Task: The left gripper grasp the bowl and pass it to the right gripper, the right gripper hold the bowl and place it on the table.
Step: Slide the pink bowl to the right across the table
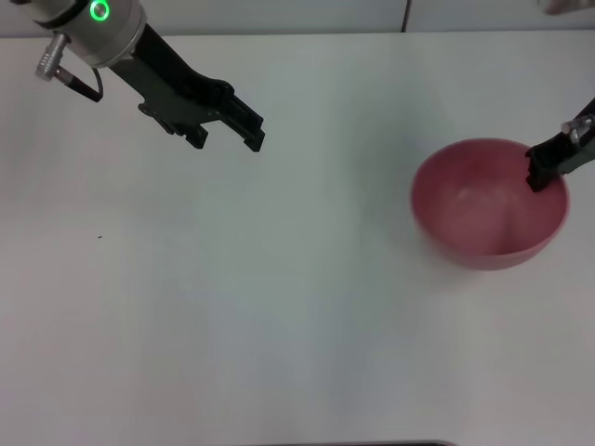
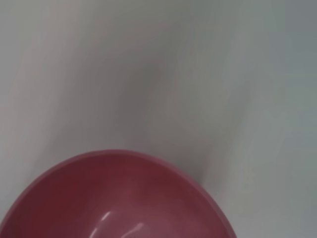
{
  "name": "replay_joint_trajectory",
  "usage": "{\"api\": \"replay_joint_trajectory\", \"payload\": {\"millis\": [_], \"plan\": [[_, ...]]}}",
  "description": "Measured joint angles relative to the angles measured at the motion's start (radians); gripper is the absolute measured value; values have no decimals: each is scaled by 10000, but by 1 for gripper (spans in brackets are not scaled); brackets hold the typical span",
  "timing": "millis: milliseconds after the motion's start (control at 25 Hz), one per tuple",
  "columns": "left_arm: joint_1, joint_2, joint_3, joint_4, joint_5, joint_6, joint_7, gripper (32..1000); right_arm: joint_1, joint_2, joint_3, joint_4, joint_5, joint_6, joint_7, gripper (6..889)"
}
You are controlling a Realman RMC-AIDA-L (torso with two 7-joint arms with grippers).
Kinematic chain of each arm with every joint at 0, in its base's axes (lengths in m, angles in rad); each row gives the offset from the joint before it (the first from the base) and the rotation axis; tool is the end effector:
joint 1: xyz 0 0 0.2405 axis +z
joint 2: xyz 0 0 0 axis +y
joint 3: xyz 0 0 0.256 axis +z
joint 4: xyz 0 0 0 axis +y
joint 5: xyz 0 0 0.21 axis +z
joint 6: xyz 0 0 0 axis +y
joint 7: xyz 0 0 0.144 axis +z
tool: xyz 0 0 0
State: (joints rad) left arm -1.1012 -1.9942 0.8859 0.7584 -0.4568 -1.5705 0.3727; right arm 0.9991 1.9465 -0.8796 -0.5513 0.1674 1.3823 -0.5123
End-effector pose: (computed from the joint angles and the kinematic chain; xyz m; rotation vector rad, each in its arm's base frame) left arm -0.1312 0.4340 0.0205 -2.4140 -1.5124 0.2961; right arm 0.2482 0.4211 0.0320 -2.2024 1.4309 -0.6649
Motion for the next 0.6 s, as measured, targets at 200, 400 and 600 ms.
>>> {"api": "replay_joint_trajectory", "payload": {"millis": [200, 400, 600], "plan": [[32, 0, -5, -85, -3, 58, 44, 883, -114, 16, 59, 31, 47, -488, -178, 83], [48, -64, -5, -85, 7, 119, 94, 883, -259, 84, 59, 309, 344, -953, -375, 88], [122, -75, -17, -85, 16, 145, 124, 883, -302, 100, 68, 590, 638, -1273, -476, 93]]}}
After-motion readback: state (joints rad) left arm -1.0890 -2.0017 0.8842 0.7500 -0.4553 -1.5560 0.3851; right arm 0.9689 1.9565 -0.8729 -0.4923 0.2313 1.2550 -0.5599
